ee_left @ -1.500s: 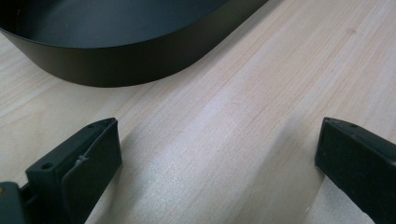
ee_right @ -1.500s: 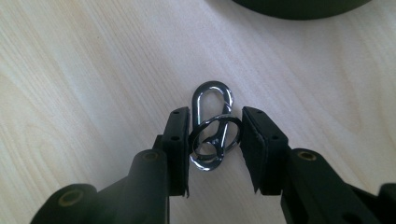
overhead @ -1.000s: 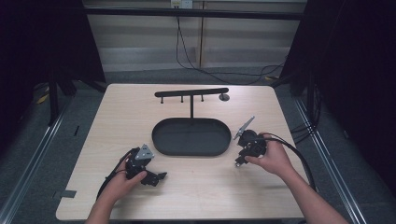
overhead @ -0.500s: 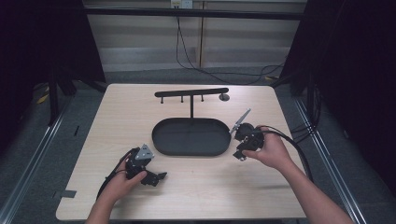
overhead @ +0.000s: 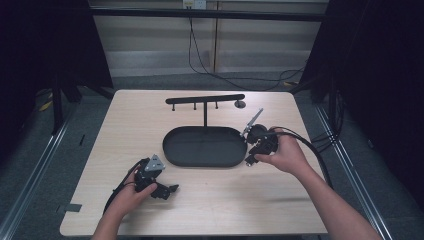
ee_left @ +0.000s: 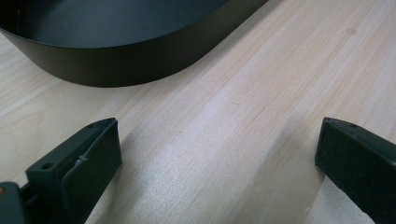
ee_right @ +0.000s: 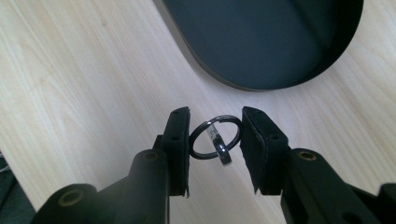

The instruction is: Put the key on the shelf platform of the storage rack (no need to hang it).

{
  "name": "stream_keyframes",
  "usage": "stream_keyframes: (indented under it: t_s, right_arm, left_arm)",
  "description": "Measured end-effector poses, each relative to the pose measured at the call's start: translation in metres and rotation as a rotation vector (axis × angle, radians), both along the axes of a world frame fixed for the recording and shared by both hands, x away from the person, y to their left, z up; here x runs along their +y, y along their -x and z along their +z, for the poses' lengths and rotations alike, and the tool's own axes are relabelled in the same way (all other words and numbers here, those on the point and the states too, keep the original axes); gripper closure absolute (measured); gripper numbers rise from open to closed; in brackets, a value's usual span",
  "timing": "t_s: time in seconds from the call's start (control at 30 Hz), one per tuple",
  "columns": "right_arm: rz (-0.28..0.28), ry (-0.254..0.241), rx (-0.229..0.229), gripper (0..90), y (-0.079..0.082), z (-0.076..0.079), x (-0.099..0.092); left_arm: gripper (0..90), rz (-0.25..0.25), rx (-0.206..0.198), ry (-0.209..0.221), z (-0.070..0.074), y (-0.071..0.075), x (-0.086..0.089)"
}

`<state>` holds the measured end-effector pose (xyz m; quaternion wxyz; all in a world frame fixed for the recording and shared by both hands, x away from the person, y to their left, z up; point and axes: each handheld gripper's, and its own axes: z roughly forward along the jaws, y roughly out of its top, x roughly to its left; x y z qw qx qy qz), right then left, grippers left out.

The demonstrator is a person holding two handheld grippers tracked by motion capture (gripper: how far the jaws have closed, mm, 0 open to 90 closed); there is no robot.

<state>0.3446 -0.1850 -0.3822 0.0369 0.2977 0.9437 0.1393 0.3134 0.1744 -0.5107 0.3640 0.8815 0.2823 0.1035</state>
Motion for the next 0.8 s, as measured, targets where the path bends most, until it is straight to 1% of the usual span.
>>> stream_keyframes:
  t_s: [0.13, 0.2, 0.23, 0.37, 0.47, 0.5, 0.57, 0.6, 0.7, 0.8]
  right_arm:
    - [0.001, -0.011, -0.003, 63.8, -0.002, 0.004, 0.002]
    - [0.001, -0.007, -0.002, 63.8, -0.002, 0.005, 0.003]
    - [-0.001, -0.02, 0.002, 63.8, -0.005, 0.006, 0.004]
    - [0.0, -0.013, 0.0, 63.8, -0.008, 0.008, 0.004]
    - [-0.01, -0.022, 0.005, 63.8, -0.01, 0.009, 0.006]
    - [-0.002, -0.023, 0.003, 63.8, -0.011, 0.009, 0.006]
    - [-0.006, -0.014, 0.006, 63.8, -0.012, 0.009, 0.008]
    - [0.005, -0.011, 0.002, 63.7, -0.013, 0.009, 0.008]
    - [0.006, -0.007, 0.004, 63.7, -0.014, 0.009, 0.011]
    - [0.001, -0.02, 0.006, 63.7, -0.017, 0.01, 0.014]
  left_arm:
    - [0.2, 0.0, 0.0, 0.0, 0.0, 0.0, 0.0]
    - [0.2, 0.0, 0.0, 0.0, 0.0, 0.0, 0.0]
    - [0.2, 0.0, 0.0, 0.0, 0.0, 0.0, 0.0]
    - [0.2, -0.001, 0.0, 0.0, 0.0, 0.0, 0.0]
    - [0.2, -0.001, 0.0, 0.001, 0.0, 0.0, 0.0]
    - [0.2, -0.001, 0.0, 0.0, 0.0, 0.0, 0.0]
    - [0.2, -0.002, -0.002, 0.0, 0.0, 0.0, 0.0]
    - [0.2, -0.002, 0.001, 0.002, 0.0, 0.0, 0.0]
    - [0.2, 0.002, 0.002, 0.008, 0.0, 0.0, 0.0]
    - [0.2, 0.002, 0.002, 0.005, 0.0, 0.0, 0.0]
